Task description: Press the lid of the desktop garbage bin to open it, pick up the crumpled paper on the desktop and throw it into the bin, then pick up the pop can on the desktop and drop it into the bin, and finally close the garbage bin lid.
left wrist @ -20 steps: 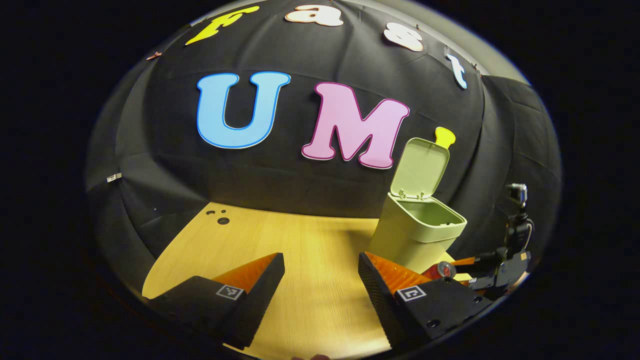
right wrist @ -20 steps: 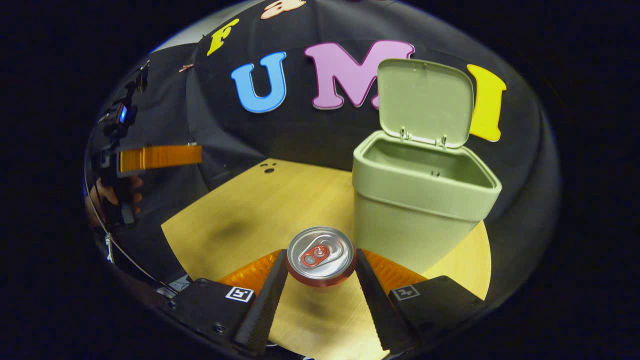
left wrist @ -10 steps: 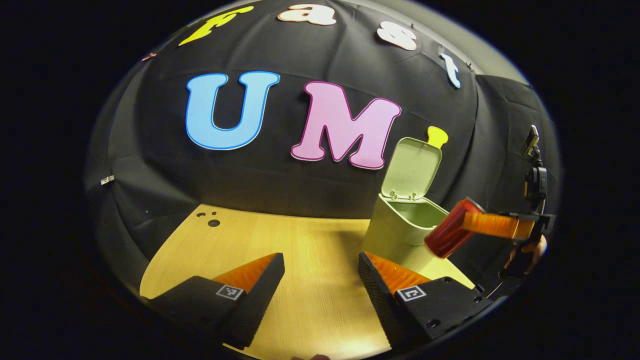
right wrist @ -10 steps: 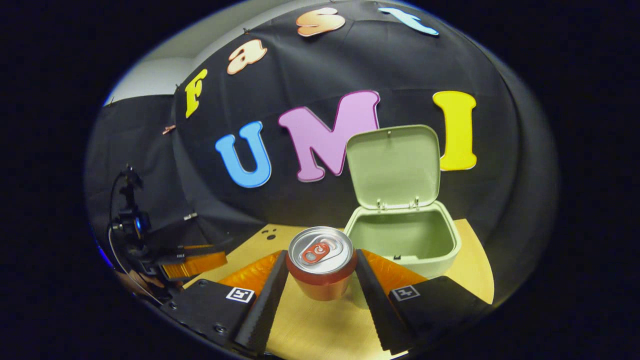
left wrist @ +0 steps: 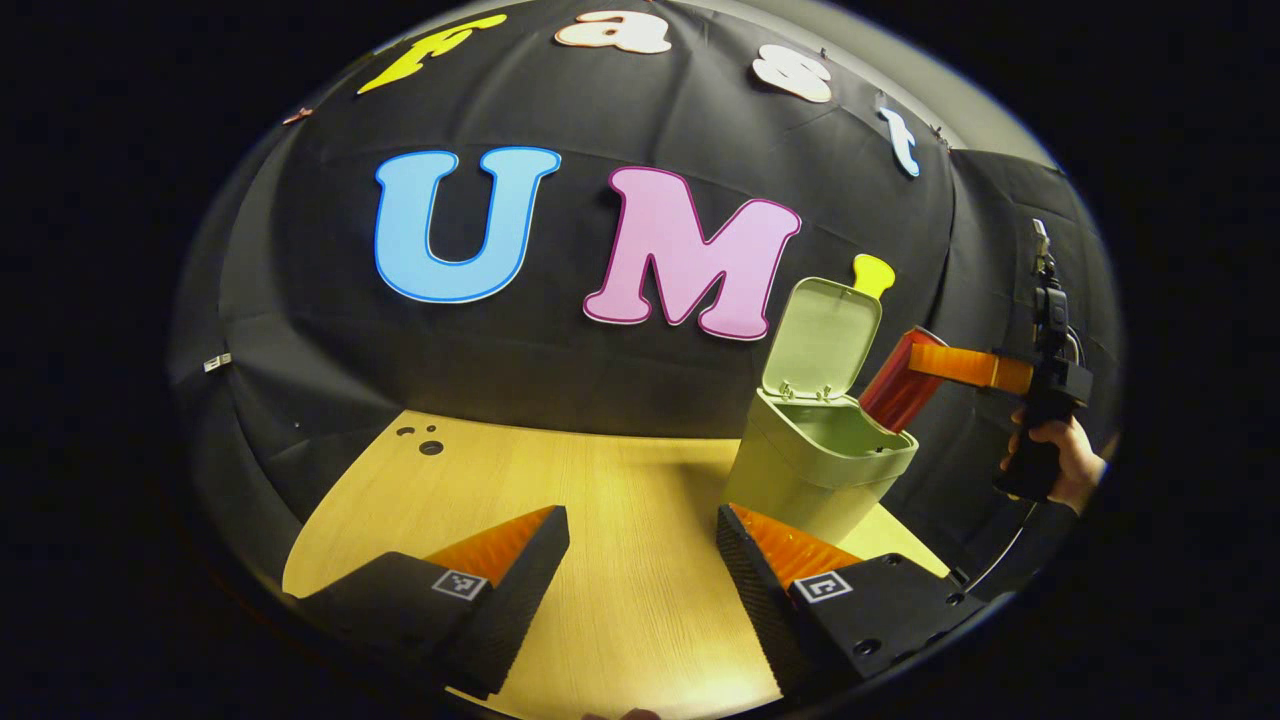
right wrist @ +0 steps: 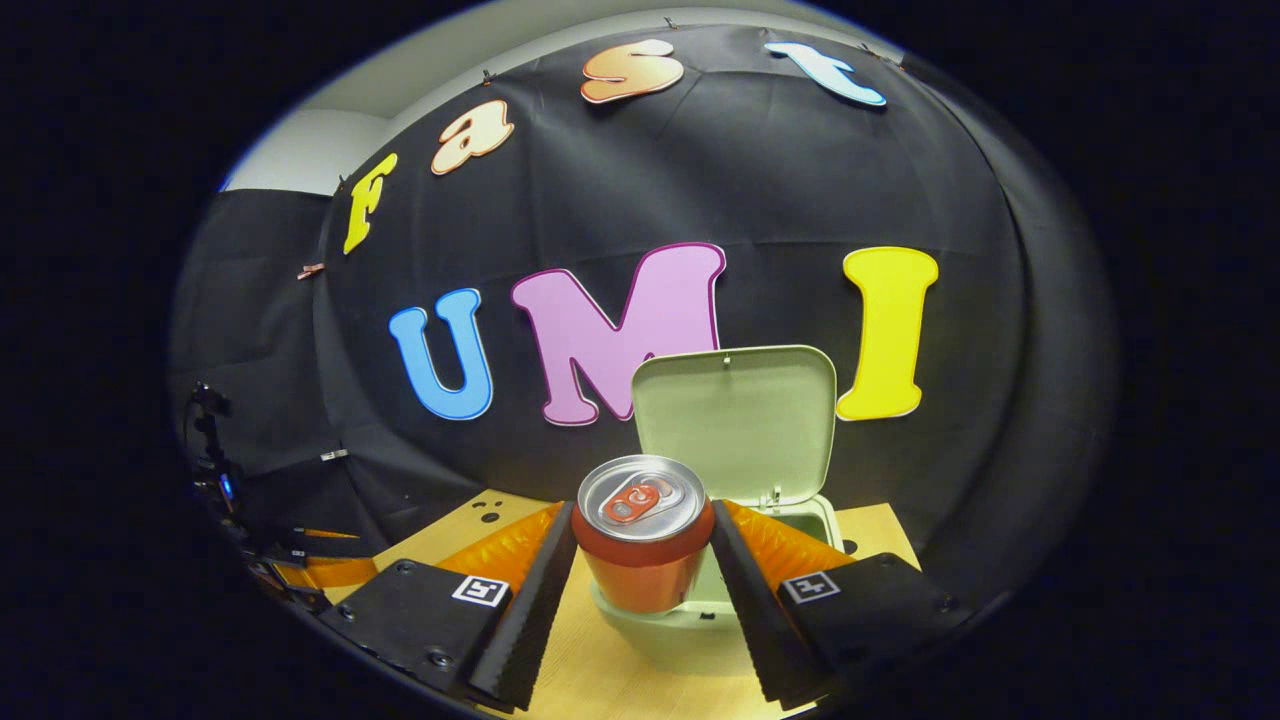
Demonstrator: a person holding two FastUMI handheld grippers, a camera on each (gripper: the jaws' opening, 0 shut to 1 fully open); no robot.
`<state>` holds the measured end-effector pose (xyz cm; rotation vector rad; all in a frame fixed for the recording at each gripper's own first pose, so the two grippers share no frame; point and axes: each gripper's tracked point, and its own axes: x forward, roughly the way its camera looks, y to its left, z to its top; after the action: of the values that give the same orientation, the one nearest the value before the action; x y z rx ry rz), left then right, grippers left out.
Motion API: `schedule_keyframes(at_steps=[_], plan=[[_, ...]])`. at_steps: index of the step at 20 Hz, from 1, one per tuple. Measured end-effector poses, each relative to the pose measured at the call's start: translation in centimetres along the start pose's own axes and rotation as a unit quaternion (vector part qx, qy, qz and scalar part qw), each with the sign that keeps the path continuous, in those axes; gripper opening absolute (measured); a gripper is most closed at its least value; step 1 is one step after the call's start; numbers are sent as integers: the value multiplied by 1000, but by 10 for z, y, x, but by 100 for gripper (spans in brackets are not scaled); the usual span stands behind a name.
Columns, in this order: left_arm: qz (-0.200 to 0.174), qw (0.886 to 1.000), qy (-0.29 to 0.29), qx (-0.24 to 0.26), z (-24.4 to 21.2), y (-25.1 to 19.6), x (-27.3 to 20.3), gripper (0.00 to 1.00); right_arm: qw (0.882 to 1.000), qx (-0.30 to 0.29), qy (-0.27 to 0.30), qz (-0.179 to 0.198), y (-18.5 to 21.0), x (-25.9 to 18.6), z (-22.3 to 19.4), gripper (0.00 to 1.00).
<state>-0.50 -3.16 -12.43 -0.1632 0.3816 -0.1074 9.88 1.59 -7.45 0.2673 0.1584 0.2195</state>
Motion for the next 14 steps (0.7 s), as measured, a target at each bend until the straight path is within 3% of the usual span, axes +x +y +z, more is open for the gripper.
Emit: schedule_keyframes(at_steps=[7, 14], plan=[[11, 1000, 3, -3, -3, 9, -6, 95, 999, -22, 39, -17, -19, 47, -36, 83], [24, 1000, 7, -8, -8, 20, -10, 95, 996, -18, 86, -3, -5, 55, -80, 83]])
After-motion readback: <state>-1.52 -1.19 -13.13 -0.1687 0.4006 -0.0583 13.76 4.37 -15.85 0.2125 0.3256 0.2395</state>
